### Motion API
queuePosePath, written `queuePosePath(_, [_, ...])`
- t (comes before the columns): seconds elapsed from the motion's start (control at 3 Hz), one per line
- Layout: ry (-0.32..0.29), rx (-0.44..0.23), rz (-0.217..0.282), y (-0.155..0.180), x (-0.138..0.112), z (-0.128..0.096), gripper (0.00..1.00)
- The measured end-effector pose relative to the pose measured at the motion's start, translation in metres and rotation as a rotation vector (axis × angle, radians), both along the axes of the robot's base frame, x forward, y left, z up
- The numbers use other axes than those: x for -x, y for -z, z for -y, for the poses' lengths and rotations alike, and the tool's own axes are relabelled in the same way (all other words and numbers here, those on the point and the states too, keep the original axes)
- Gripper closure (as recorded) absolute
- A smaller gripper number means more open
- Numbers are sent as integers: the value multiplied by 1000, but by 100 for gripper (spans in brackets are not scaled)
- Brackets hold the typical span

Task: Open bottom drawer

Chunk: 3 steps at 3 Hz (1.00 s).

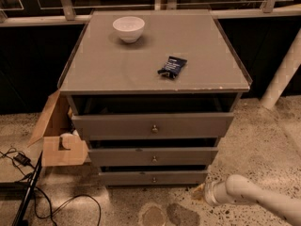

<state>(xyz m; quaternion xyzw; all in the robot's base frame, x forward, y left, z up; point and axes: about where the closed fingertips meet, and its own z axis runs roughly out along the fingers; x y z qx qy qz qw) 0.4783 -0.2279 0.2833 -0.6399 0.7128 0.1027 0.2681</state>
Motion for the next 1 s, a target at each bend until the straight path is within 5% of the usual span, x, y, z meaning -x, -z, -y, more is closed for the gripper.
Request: queuePosePath(1.0, [33, 15, -45, 55, -26, -2, 6])
